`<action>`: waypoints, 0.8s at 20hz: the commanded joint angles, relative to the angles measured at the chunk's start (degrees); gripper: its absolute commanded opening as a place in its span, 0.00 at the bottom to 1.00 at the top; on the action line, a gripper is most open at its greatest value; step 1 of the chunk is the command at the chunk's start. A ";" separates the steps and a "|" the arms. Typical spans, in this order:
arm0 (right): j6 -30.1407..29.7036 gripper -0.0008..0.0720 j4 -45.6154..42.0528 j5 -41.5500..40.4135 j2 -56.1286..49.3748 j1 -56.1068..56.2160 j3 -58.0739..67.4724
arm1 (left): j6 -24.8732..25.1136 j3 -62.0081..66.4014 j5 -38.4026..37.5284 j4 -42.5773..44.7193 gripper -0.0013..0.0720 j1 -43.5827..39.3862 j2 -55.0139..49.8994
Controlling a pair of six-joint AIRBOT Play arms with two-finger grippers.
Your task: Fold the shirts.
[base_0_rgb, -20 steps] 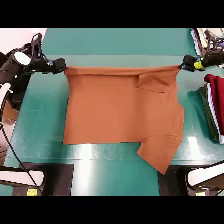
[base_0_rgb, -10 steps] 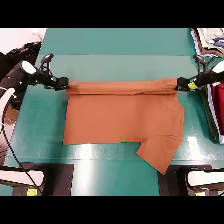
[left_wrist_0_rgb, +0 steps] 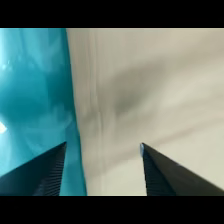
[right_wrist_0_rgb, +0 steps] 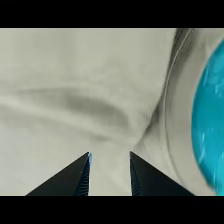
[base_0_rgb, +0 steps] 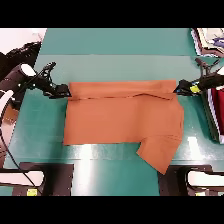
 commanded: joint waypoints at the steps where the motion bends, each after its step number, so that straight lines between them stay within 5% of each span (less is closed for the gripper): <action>1: 0.07 0.42 -0.52 5.57 5.25 -2.67 0.76 | -0.17 -3.13 -7.89 3.30 0.75 0.02 5.20; 10: -1.90 0.42 -0.37 7.37 18.25 -6.43 0.76 | -2.27 -33.64 -9.42 2.95 0.75 0.02 26.29; 16: -1.90 0.42 -0.33 8.63 19.02 -6.43 0.76 | -3.17 -40.63 -7.89 -4.57 0.75 -0.04 29.38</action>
